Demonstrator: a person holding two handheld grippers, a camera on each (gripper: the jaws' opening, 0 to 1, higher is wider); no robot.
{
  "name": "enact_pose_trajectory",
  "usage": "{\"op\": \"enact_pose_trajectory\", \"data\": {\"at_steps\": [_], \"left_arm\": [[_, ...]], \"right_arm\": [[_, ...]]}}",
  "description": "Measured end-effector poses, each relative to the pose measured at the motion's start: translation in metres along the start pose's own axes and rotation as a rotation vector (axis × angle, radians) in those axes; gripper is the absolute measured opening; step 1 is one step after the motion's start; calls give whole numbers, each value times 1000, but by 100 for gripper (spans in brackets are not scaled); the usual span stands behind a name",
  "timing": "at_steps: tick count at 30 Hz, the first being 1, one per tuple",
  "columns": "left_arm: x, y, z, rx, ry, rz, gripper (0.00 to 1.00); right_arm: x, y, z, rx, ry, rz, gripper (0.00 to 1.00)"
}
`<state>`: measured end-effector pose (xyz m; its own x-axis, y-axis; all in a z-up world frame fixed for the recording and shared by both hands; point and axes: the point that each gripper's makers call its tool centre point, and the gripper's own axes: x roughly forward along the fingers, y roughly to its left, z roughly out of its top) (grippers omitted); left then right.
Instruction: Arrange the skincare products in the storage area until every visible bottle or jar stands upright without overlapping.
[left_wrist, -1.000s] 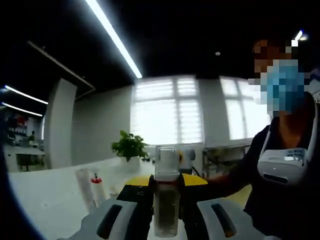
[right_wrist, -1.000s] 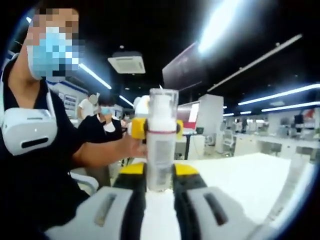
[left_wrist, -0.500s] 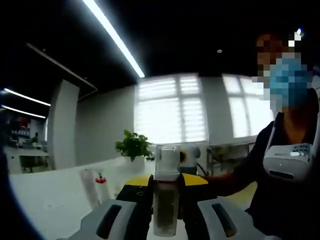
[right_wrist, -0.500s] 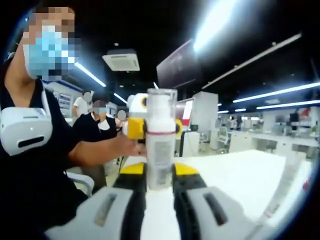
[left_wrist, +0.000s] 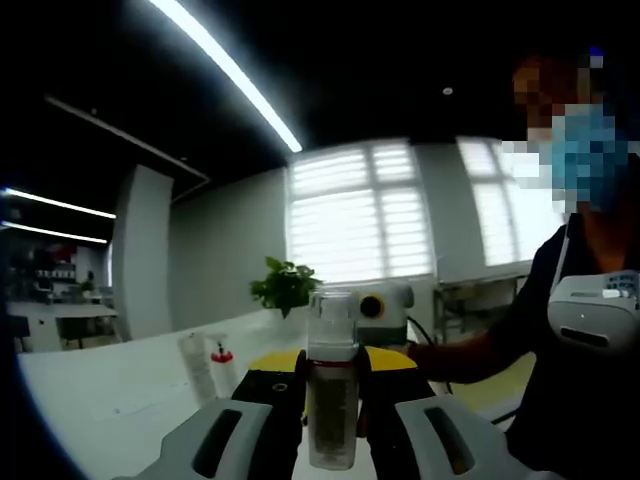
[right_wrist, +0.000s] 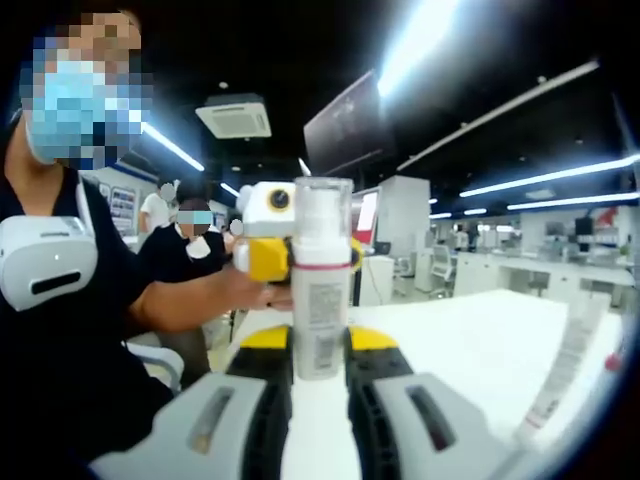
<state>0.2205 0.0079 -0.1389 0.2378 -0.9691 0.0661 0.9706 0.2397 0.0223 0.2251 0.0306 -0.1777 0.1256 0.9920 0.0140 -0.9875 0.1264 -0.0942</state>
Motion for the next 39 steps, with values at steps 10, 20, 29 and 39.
{"op": "enact_pose_trajectory", "data": {"at_steps": [10,20,29,39], "left_arm": [[8,12,-10,-26,4,35,21],[20,27,-28,-97,19,40,21],[36,46,-50,-163,34,45,22],[56,66,-66,-207,31,50,22]], "right_arm": [[-7,-13,-11,16,18,-38,17],[-18,-30,-29,18,50,-73,17],[-30,-52,-52,34,81,-117,17],[-43,-79,-68,47,104,-166,17]]}}
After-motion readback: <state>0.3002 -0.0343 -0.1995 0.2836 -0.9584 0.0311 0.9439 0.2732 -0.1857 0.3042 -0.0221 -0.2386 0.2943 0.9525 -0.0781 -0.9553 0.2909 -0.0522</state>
